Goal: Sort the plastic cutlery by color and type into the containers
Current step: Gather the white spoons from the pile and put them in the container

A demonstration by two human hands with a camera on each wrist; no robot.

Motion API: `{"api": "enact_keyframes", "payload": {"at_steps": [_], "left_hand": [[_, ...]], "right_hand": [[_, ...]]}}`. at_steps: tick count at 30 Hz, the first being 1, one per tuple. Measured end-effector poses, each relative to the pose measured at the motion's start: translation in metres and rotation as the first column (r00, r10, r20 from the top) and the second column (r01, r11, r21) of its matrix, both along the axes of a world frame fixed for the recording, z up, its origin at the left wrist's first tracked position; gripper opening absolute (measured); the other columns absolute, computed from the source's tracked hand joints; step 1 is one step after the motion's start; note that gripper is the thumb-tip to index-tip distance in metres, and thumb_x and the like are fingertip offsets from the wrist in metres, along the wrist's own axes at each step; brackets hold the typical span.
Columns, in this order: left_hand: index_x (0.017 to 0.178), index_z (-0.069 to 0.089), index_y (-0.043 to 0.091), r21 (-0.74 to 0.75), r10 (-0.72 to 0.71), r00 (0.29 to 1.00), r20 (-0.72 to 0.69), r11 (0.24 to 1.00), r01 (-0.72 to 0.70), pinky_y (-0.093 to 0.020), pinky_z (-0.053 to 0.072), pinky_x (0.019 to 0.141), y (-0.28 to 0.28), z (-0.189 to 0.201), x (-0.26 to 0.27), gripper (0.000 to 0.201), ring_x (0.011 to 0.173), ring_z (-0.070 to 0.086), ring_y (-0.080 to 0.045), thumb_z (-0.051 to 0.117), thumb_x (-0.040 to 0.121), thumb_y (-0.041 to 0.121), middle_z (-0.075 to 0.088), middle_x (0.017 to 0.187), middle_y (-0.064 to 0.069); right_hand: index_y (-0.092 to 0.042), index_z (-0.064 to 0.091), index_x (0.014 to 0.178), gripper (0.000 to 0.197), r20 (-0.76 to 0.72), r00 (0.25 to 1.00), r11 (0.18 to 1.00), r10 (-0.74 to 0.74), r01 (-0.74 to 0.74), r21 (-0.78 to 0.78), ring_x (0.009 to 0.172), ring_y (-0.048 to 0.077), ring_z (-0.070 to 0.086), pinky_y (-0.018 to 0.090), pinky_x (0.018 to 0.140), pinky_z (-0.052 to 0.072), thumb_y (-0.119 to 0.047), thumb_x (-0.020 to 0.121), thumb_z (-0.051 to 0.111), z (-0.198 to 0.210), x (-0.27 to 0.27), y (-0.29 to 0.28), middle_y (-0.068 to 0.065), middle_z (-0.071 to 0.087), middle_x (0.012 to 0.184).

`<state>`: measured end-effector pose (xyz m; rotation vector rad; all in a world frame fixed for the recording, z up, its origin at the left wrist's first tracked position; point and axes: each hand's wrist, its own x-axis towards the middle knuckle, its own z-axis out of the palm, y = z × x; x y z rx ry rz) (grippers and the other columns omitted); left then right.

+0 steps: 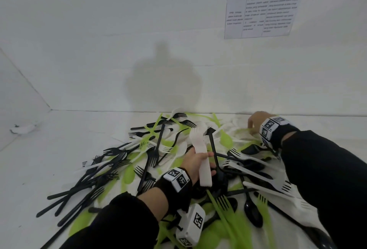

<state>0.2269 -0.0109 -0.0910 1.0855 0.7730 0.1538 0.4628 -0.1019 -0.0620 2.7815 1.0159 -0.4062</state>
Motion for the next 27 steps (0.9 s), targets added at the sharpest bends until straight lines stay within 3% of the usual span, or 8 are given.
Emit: {"api": "enact_keyframes", "payload": {"at_steps": [4, 7, 10, 12, 15, 17, 21, 27], "left_hand": [[0.097, 0.046, 0.012, -0.026, 0.023, 1.0, 0.016, 0.999, -0.023, -0.031, 0.054, 0.047, 0.0, -0.003, 0.0, 0.014, 0.058, 0.052, -0.023, 0.042, 0.095, -0.002, 0.057, 0.089, -0.008], [0.094, 0.047, 0.01, -0.028, 0.034, 0.999, 0.029, 0.999, -0.033, -0.031, 0.054, 0.046, -0.001, -0.004, 0.0, 0.014, 0.058, 0.052, -0.024, 0.041, 0.095, -0.003, 0.056, 0.087, -0.008], [0.094, 0.047, 0.009, -0.036, 0.037, 0.999, 0.032, 0.999, -0.036, -0.031, 0.055, 0.046, -0.001, -0.004, 0.0, 0.013, 0.057, 0.052, -0.023, 0.042, 0.095, -0.003, 0.056, 0.087, -0.008], [0.096, 0.047, 0.007, -0.035, 0.032, 0.999, 0.033, 0.999, -0.031, -0.031, 0.055, 0.046, -0.001, -0.005, -0.001, 0.011, 0.056, 0.052, -0.022, 0.042, 0.094, -0.003, 0.056, 0.087, -0.008], [0.108, 0.045, 0.003, -0.027, 0.028, 0.999, 0.036, 0.999, -0.027, -0.031, 0.055, 0.047, -0.001, -0.007, -0.001, 0.015, 0.054, 0.053, -0.021, 0.043, 0.094, -0.003, 0.056, 0.086, -0.008], [0.108, 0.045, 0.003, -0.024, 0.032, 0.999, 0.033, 0.999, -0.031, -0.032, 0.055, 0.047, -0.001, -0.007, 0.0, 0.015, 0.053, 0.053, -0.021, 0.043, 0.094, -0.002, 0.056, 0.086, -0.009], [0.094, 0.049, 0.004, -0.013, 0.026, 0.999, 0.027, 1.0, -0.026, -0.032, 0.055, 0.047, -0.002, -0.005, 0.0, 0.009, 0.053, 0.053, -0.021, 0.043, 0.094, -0.003, 0.055, 0.083, -0.01], [0.09, 0.049, 0.008, -0.011, 0.027, 0.999, 0.028, 1.0, -0.027, -0.032, 0.056, 0.048, -0.004, -0.005, -0.001, 0.011, 0.05, 0.053, -0.02, 0.044, 0.094, -0.002, 0.056, 0.082, -0.009]], "right_hand": [[-0.012, 0.066, 0.112, 0.028, 0.016, 0.999, 0.996, -0.04, 0.039, 0.079, 0.109, 0.027, 0.058, 0.032, 0.093, 0.048, -0.027, 0.092, 0.052, 0.008, 0.002, -0.001, 0.007, 0.062, 0.12], [-0.017, 0.057, 0.122, 0.029, 0.009, 0.994, 0.979, -0.11, 0.107, 0.171, 0.115, 0.025, 0.053, 0.031, 0.093, 0.042, -0.021, 0.094, 0.049, 0.005, 0.007, -0.006, 0.006, 0.055, 0.127], [-0.019, 0.049, 0.127, 0.037, 0.173, 0.967, 0.97, -0.188, 0.156, 0.186, 0.117, 0.028, 0.044, 0.039, 0.095, 0.039, -0.01, 0.092, 0.043, -0.001, 0.008, -0.008, 0.008, 0.045, 0.129], [-0.015, 0.05, 0.125, 0.037, 0.149, 0.978, 0.975, -0.143, 0.114, 0.189, 0.119, 0.028, 0.041, 0.037, 0.096, 0.039, -0.007, 0.089, 0.046, -0.006, 0.006, -0.006, 0.01, 0.041, 0.13], [-0.014, 0.053, 0.127, 0.035, -0.001, 1.0, 0.995, 0.028, -0.028, 0.095, 0.125, 0.026, 0.044, 0.03, 0.103, 0.035, -0.016, 0.093, 0.048, -0.016, 0.002, 0.002, 0.011, 0.046, 0.135], [-0.013, 0.052, 0.129, 0.034, -0.019, 0.999, 0.998, 0.049, -0.048, 0.044, 0.127, 0.025, 0.043, 0.026, 0.104, 0.032, -0.017, 0.095, 0.046, -0.015, -0.005, 0.005, 0.011, 0.044, 0.136], [-0.014, 0.063, 0.11, 0.022, 0.061, 0.996, 0.994, 0.06, -0.065, 0.083, 0.114, 0.028, 0.052, 0.034, 0.097, 0.043, -0.017, 0.092, 0.05, -0.018, -0.005, 0.003, 0.01, 0.048, 0.126], [-0.01, 0.055, 0.115, 0.027, 0.086, 0.993, 0.972, -0.084, 0.062, 0.225, 0.108, 0.032, 0.056, 0.037, 0.087, 0.044, -0.019, 0.095, 0.04, -0.012, -0.008, 0.001, 0.013, 0.059, 0.117]]}}
